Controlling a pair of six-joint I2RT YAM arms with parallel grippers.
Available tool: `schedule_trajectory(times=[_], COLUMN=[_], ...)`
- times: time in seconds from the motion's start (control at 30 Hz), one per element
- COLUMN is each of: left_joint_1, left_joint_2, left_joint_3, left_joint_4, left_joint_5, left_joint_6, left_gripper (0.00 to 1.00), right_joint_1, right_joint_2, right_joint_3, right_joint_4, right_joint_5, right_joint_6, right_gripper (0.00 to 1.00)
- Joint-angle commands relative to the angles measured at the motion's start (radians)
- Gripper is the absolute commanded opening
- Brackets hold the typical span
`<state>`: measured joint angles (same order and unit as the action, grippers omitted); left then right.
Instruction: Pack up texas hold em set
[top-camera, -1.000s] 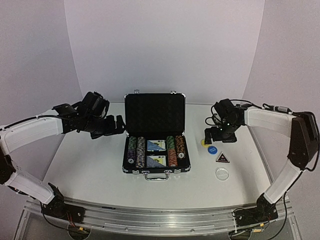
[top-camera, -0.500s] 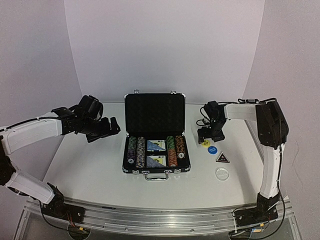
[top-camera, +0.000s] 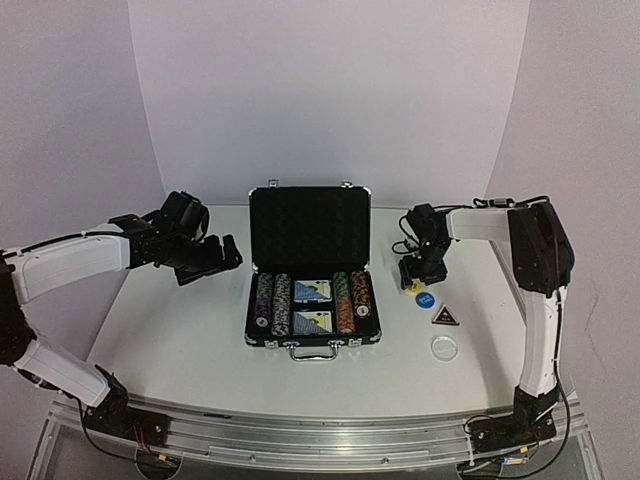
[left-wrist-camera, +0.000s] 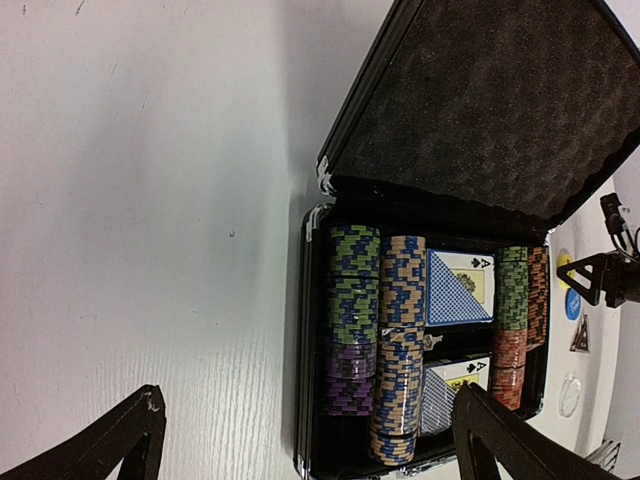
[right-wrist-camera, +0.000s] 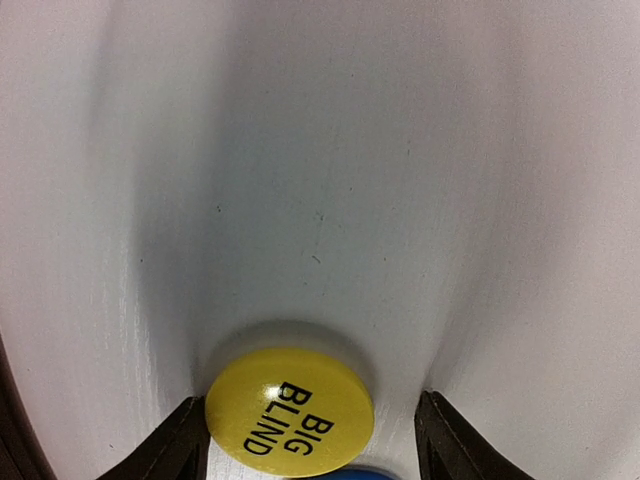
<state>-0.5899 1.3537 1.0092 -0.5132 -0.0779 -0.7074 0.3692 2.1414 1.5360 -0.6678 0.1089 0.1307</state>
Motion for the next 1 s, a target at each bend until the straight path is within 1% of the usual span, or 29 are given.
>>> schedule_trajectory(times=[0.0,0.2,0.37,0.4,0.47,0.67,0.97], left_joint_1=[0.007,0.011,0.012,0.013,0.013,0.013,0.013], left_joint_2=[0.024,0.03,0.023,0.022,0.018,0.013,0.013], left_joint_3=[0.014,0.013,0.009,0.008,0.007,0.005,0.0], left_joint_4=[0.03,0.032,0.03,0.03,0.032,0.036,0.061], left_joint_5=[0.01,0.016,0.018,0.02,0.021,0.027,0.041], left_joint_6=[0.008,0.008,0.004,0.003,0.002,0.0,-0.001], left_gripper=[1.0,1.0,1.0,1.0,1.0,1.0,1.0], right_joint_1=[0.015,0.038,0.058,0.06,0.064,0.067,0.092], right_joint_2=[0.043,0.059,0.056,0.054,0.047,-0.004,-0.163], right_joint_3=[-0.033,-0.028,-0.033,-0.034,-0.033,-0.03,-0.025], right_joint_4=[-0.024,-0.033,-0.042,-0.042,-0.042,-0.044,-0.079], right_joint_5=[-0.027,-0.007,-0.004,-0.003,0.005,0.057,0.027], right_joint_6=[-0.002,0.001,0.021,0.026,0.033,0.044,0.055], right_gripper=[0.67,0.6,0.48,0.44,0.39,0.37,0.36])
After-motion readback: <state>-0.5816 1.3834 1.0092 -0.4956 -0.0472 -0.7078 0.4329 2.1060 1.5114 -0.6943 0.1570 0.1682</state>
